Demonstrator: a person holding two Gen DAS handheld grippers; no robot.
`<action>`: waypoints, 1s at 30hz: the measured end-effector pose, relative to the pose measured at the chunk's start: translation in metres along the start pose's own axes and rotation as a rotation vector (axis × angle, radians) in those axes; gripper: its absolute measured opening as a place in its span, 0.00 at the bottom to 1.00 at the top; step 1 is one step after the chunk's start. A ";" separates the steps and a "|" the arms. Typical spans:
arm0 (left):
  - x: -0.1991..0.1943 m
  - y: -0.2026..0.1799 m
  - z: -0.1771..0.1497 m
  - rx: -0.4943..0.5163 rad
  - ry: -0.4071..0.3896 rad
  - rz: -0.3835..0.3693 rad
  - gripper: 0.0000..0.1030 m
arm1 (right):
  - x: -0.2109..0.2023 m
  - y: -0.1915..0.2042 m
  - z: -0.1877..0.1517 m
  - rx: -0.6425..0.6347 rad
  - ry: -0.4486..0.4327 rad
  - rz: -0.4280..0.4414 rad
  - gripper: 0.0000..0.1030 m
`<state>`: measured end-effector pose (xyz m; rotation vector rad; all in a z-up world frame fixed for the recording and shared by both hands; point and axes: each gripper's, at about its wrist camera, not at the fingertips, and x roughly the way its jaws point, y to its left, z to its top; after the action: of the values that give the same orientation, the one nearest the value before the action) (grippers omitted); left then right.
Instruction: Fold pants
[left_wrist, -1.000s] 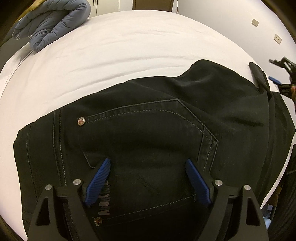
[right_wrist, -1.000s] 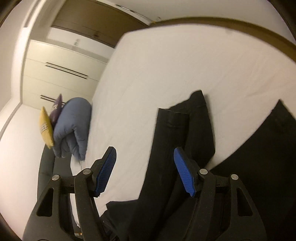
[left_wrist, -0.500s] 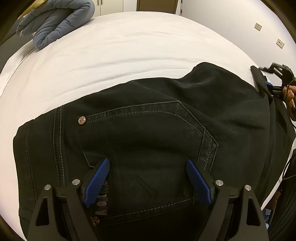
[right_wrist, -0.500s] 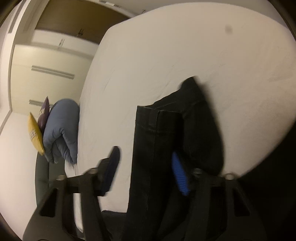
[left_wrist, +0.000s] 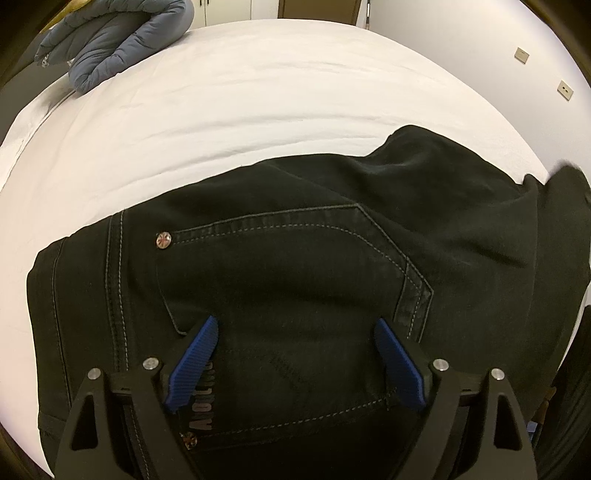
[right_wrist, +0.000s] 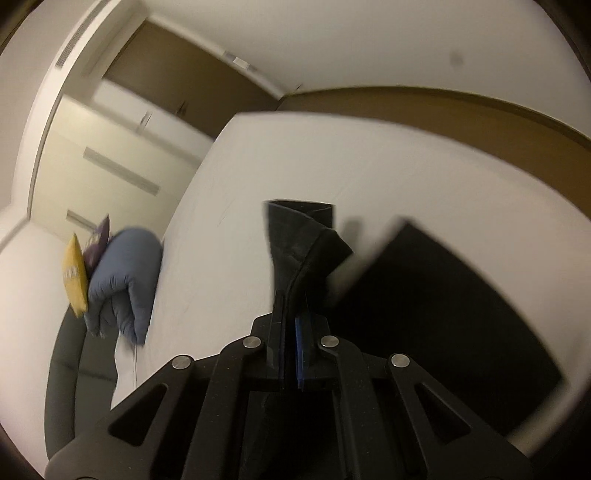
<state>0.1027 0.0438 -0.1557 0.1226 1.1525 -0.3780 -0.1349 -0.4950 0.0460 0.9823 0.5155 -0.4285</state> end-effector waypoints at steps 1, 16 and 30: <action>0.000 -0.001 0.001 -0.002 0.003 0.002 0.87 | -0.013 -0.010 -0.007 0.028 -0.010 -0.008 0.02; -0.002 -0.013 0.009 -0.032 0.029 0.045 0.89 | -0.046 -0.091 -0.058 0.260 -0.027 -0.088 0.02; -0.005 -0.017 0.007 -0.031 0.026 0.040 0.91 | -0.010 -0.056 -0.024 0.097 0.046 -0.145 0.02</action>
<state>0.1011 0.0271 -0.1468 0.1235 1.1794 -0.3238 -0.1796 -0.5005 0.0033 1.0534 0.6148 -0.5662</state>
